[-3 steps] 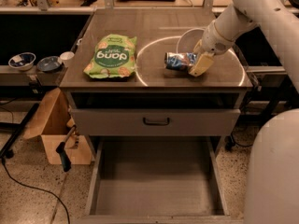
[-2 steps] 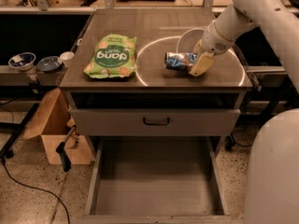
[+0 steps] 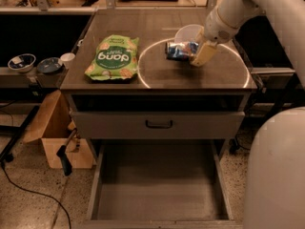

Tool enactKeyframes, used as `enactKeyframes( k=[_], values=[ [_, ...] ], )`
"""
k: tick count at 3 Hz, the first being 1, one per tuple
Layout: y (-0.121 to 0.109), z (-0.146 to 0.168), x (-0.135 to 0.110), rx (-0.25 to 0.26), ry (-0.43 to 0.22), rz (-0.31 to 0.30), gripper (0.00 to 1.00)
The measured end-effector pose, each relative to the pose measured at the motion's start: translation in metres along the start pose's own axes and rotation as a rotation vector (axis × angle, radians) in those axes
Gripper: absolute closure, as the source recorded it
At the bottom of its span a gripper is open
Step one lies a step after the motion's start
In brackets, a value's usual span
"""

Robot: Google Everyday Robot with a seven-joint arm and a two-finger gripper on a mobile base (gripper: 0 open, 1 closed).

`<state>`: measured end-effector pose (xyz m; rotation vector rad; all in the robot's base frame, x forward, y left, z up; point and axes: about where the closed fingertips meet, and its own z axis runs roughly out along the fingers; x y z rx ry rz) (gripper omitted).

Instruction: Place redbull can into middle drawer

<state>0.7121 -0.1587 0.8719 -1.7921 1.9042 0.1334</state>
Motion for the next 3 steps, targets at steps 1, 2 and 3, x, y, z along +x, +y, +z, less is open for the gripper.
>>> enactKeyframes(
  k=[1,2,3],
  values=[
    [-0.014,-0.034,-0.023,0.061,-0.011,-0.035,1.0],
    [-0.021,-0.052,-0.034,0.095,-0.015,-0.042,1.0],
    [-0.023,-0.061,-0.037,0.108,-0.018,-0.037,1.0]
  ],
)
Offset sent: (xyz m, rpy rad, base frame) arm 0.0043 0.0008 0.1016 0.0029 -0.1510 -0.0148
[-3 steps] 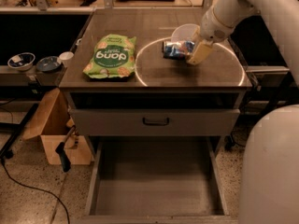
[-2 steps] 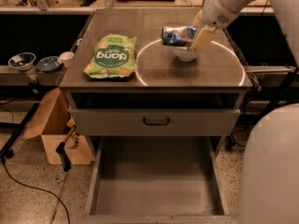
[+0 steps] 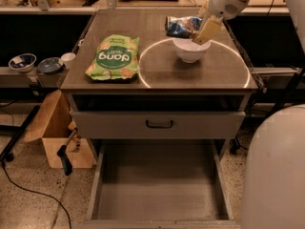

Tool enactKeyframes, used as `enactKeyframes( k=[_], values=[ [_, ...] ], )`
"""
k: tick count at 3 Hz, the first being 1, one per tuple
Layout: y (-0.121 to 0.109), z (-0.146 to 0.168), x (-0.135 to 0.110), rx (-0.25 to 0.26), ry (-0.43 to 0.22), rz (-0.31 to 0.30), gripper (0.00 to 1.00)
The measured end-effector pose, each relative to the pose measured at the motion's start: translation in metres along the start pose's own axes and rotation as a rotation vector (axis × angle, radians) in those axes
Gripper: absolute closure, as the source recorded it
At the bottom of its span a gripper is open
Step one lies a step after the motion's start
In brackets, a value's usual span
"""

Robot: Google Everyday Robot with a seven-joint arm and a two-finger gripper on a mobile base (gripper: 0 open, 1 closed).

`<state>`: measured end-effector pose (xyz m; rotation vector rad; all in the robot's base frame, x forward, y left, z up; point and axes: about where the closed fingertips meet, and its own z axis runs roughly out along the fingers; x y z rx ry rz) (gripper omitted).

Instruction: Place redbull can into middle drawer

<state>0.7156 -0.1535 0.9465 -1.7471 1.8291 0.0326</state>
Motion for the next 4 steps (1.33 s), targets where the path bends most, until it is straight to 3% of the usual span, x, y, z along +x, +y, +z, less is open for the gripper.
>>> enactKeyframes(
  k=[2,4],
  values=[
    [0.011,-0.008,0.005,0.008,0.013,0.028,1.0],
    [0.075,-0.038,0.028,0.011,0.068,0.148,1.0]
  ],
)
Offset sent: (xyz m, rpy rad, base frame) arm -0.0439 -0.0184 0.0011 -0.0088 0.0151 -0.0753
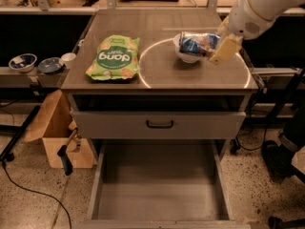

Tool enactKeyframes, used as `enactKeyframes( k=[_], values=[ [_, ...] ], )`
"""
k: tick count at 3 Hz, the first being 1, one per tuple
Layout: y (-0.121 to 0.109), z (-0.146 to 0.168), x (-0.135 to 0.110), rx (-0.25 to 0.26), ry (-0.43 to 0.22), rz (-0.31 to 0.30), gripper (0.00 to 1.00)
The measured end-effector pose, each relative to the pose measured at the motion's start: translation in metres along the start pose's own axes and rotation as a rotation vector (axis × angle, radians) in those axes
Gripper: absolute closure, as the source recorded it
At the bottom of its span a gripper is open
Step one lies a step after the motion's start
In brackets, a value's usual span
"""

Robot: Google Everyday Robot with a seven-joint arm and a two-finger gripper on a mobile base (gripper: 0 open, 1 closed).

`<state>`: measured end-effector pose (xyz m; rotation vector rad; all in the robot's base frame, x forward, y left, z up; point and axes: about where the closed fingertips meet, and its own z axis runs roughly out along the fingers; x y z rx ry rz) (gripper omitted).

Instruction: Place redbull can into middle drawer

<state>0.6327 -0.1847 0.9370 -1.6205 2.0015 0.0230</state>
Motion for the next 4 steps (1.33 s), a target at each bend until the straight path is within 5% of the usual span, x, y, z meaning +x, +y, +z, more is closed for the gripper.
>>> enactKeyframes(
  k=[2,4],
  values=[
    [0.056,0.004,0.005,-0.063,-0.077,-0.004,1.0],
    [0.118,0.041,0.023,-0.185,-0.116,0.05,1.0]
  ],
)
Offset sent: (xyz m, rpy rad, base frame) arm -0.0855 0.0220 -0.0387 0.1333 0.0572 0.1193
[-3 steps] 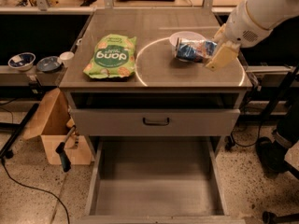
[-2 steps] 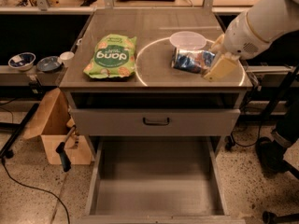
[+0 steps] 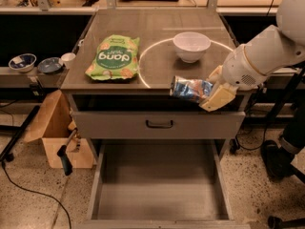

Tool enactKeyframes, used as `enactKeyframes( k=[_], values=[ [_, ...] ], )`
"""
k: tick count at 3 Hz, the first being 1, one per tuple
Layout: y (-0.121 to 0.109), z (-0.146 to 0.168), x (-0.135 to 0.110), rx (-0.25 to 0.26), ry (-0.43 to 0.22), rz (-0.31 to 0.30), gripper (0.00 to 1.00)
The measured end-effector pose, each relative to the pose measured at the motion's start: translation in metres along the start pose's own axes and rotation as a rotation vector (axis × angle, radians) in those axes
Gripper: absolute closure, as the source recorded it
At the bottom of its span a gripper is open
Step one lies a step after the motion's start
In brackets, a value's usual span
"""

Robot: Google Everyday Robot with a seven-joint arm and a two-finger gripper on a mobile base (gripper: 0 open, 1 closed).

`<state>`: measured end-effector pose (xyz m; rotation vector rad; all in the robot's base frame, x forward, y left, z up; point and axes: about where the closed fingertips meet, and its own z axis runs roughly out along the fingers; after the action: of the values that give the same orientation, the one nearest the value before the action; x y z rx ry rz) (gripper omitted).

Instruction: Place redbull can into middle drawer

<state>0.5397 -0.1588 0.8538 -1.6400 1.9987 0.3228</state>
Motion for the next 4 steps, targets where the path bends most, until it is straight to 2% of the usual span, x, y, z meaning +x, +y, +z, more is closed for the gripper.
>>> enactKeyframes(
  k=[2,3,4],
  values=[
    [0.004,0.007,-0.003,0.011,0.014,-0.009,1.0],
    [0.014,0.027,0.016,-0.005,0.033,0.053,1.0],
    [0.029,0.056,0.04,-0.043,0.047,0.11,1.0]
  ],
)
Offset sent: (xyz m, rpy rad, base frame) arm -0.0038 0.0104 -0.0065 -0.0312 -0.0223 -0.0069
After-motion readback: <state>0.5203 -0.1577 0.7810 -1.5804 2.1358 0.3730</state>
